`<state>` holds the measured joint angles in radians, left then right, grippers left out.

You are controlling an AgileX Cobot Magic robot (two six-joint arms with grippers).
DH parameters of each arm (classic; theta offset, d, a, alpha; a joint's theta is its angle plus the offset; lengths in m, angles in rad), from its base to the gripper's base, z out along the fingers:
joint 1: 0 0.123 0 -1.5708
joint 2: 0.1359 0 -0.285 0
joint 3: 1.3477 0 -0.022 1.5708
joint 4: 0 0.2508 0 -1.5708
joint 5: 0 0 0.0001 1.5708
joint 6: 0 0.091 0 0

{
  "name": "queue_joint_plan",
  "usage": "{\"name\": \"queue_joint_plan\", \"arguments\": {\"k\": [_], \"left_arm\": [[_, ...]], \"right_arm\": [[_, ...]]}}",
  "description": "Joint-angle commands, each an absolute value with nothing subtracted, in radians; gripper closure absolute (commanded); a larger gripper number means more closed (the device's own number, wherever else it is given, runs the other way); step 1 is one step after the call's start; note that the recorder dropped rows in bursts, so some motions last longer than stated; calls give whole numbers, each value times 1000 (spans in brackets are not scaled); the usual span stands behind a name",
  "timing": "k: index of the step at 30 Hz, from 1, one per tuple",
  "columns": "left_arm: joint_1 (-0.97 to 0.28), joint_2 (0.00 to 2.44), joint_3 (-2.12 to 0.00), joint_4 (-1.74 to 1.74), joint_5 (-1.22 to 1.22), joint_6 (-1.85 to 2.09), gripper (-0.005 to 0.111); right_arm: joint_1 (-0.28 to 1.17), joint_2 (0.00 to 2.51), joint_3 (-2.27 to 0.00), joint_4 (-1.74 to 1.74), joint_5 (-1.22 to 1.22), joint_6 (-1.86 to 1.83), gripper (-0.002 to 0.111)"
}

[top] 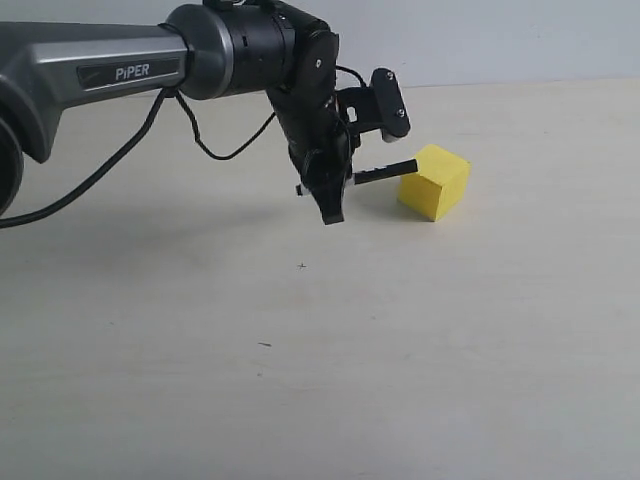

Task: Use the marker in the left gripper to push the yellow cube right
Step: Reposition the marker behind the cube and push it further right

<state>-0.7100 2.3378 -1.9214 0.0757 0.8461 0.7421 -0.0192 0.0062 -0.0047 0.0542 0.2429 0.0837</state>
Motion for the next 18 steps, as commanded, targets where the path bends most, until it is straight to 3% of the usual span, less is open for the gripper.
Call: {"name": "queue_joint_plan", "arguments": {"k": [1,18], "left_arm": [[-711,2332,-1926,79,942,702,107],[-720,2365,-1926,77,766,489,107]], "right_arm": [[-24,0,0,50,238,81,108],[-24,0,0,52,238,81,108]]}}
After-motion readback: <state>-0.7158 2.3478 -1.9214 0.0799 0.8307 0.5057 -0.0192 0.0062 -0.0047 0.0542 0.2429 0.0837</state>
